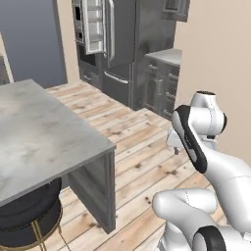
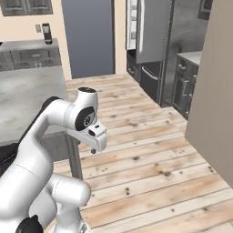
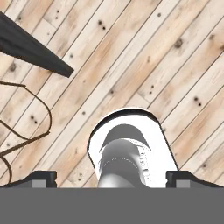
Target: Gather the lemon and sweet potato from the fridge and place them on a tray on the dining counter. Then gather the fishs from the fridge and place them on the other tray.
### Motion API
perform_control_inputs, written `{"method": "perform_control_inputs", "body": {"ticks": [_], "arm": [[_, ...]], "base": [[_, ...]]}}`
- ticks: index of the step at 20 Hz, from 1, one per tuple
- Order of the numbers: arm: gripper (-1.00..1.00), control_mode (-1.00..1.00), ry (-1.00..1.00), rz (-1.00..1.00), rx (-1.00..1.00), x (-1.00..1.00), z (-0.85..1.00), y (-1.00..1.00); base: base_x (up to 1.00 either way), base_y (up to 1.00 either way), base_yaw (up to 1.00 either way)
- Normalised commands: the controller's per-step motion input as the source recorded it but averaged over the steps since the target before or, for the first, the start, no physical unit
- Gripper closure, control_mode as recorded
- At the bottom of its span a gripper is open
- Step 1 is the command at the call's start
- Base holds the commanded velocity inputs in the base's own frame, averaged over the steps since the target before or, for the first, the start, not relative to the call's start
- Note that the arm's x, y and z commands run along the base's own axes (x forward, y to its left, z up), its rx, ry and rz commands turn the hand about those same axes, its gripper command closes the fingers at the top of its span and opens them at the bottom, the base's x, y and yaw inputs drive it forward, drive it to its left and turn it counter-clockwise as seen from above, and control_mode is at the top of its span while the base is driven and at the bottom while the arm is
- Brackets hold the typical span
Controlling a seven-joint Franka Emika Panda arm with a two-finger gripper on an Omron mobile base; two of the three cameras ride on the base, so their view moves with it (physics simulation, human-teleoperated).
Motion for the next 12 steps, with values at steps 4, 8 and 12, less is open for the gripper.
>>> {"method": "perform_control_inputs", "body": {"ticks": [4, 8, 12], "arm": [[-1.00, 1.00, 0.00, 0.00, 0.00, 0.00, 0.00, 0.00], [-1.00, 1.00, 0.00, 0.00, 0.00, 0.00, 0.00, 0.00], [-1.00, 1.00, 0.00, 0.00, 0.00, 0.00, 0.00, 0.00]], "base": [[0.84, -0.93, 0.07], [0.99, -0.77, 0.14], [1.00, -0.57, 0.20]]}}
